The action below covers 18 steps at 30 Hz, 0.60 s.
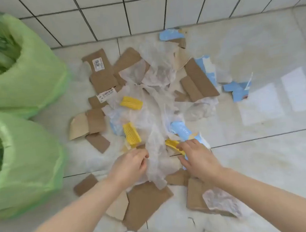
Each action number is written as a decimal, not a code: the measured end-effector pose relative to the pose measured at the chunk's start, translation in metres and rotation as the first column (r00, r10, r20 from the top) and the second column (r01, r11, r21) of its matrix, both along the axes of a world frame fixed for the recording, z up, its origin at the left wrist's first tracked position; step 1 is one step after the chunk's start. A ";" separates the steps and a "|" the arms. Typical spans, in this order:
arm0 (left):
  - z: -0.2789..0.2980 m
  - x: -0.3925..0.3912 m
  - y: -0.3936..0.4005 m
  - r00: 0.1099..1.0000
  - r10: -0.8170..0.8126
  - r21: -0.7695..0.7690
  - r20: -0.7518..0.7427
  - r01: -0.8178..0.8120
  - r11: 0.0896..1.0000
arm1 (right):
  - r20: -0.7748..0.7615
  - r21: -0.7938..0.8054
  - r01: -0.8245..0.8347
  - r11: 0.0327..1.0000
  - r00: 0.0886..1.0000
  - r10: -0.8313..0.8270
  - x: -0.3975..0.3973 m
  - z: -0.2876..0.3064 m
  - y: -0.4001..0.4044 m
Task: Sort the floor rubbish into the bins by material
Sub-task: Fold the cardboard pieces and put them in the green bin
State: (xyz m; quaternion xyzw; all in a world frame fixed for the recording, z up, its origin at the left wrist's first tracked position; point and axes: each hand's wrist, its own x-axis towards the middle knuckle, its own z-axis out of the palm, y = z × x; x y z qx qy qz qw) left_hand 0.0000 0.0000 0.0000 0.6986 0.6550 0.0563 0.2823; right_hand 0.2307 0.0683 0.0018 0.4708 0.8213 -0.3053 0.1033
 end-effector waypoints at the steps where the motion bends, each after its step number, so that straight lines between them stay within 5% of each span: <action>1: -0.013 0.000 0.004 0.999 -0.041 0.085 0.035 0.038 0.996 | -0.077 0.073 -0.010 0.997 0.997 0.016 -0.002 -0.014 0.002; 9: -0.050 -0.004 0.026 0.932 -0.355 0.325 0.069 0.316 0.891 | -0.166 0.357 -0.177 0.917 0.954 0.248 -0.017 -0.059 0.012; 18: -0.057 -0.016 -0.022 0.994 -0.075 0.325 0.084 0.044 0.945 | -0.174 0.347 -0.041 0.937 0.979 0.107 -0.003 -0.053 -0.019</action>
